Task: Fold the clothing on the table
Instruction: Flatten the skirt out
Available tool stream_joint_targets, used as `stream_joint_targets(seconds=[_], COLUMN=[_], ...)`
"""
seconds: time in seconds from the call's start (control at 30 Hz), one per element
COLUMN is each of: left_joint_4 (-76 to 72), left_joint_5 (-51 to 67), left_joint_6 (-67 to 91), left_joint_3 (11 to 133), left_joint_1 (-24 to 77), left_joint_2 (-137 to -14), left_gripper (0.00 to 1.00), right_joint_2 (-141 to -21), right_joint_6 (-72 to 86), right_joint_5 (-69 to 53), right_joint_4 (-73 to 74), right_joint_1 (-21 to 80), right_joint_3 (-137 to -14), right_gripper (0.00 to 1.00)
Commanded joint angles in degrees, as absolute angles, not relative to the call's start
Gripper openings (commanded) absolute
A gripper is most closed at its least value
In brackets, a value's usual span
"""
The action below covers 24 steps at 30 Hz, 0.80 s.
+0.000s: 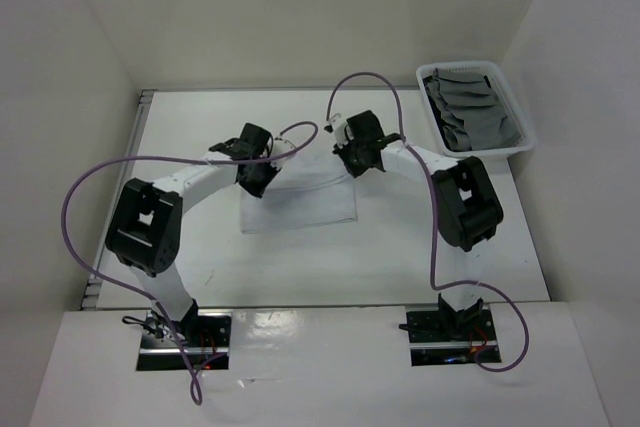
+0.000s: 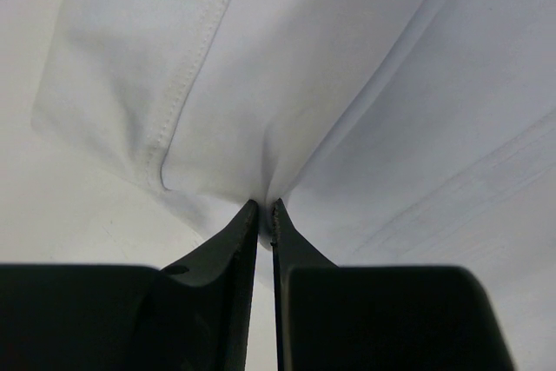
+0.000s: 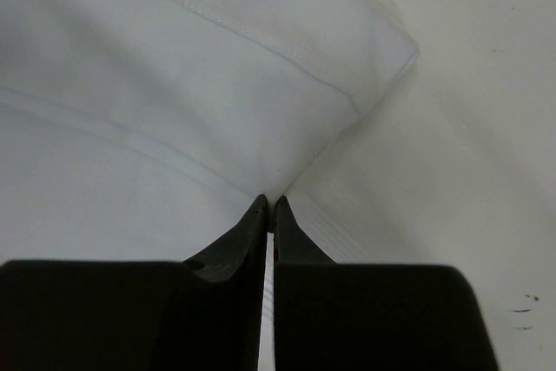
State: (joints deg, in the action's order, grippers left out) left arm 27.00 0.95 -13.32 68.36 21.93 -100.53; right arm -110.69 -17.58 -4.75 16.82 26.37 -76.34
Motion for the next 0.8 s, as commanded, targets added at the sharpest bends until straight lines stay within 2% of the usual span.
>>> stream_joint_targets(seconds=[0.0,0.4,0.77], left_joint_4=[27.3,22.7,15.7], left_joint_5=[0.9,-4.2,-6.0], left_joint_6=[-13.4,-14.6,-14.0], left_joint_3=[68.5,74.9,83.1], left_joint_1=[21.8,19.2,14.4], left_joint_2=[-96.6,-96.9,-104.2], left_gripper=[0.15,0.15,0.15], right_joint_2=[-106.6,-104.2,-112.7], right_joint_6=[-17.6,-17.6,-14.4], right_joint_5=[-6.8,-8.3,-7.7], right_joint_4=[17.4,16.0,13.8], right_joint_1=[26.5,26.5,24.3], right_joint_3=[-78.9,-85.2,-94.3], right_gripper=[0.02,0.01,0.00])
